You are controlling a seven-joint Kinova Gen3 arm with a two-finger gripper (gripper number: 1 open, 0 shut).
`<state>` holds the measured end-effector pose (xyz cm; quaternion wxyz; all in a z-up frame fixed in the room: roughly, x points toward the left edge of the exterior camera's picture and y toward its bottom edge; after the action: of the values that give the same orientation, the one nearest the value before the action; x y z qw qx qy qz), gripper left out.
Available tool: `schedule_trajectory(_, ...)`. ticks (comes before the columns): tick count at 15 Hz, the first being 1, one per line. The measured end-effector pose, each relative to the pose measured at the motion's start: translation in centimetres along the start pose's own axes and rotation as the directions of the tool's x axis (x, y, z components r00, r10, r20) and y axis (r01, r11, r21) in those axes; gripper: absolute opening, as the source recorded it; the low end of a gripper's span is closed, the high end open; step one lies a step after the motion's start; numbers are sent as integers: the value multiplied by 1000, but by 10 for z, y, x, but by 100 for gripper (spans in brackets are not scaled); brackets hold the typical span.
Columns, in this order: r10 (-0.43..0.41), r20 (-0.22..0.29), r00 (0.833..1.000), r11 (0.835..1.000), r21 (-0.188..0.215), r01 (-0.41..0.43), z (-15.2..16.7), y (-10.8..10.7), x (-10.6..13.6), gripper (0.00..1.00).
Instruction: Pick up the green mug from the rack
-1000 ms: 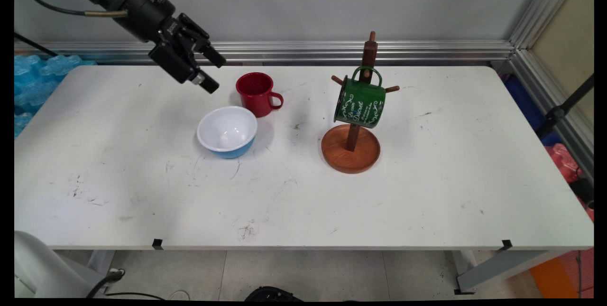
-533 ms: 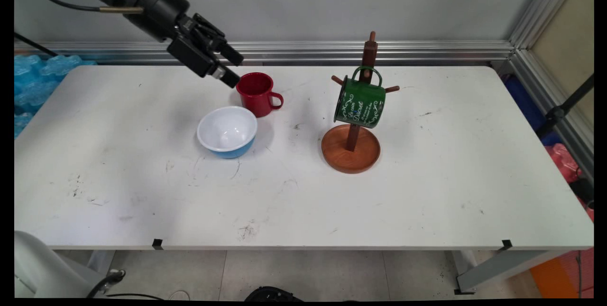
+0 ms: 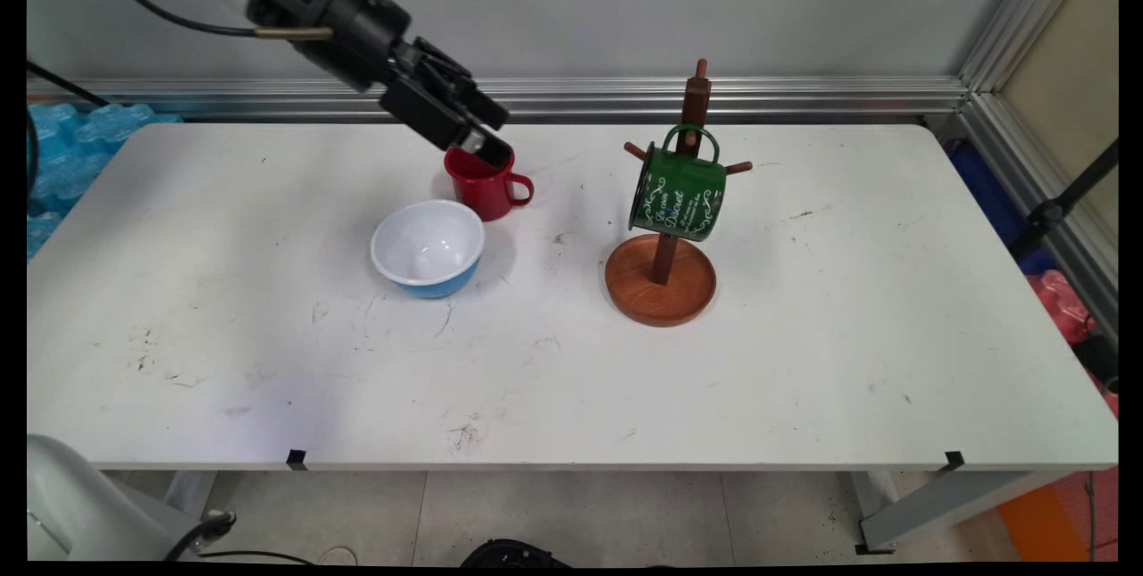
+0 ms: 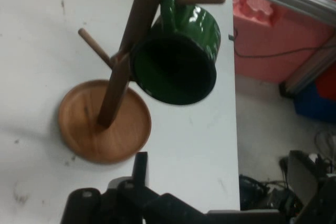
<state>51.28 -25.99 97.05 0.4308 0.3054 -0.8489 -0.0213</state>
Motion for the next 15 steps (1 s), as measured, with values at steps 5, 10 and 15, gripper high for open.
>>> schedule_trajectory(5, -16, -28, 999, 1000, -3, 16, 33, -2, 5, 100)
schedule_trajectory(10, -33, -52, 998, 999, -14, 33, 67, -3, 7, 100)
schedule_trajectory(15, -51, -72, 996, 998, -23, 50, 100, -5, 6, 100)
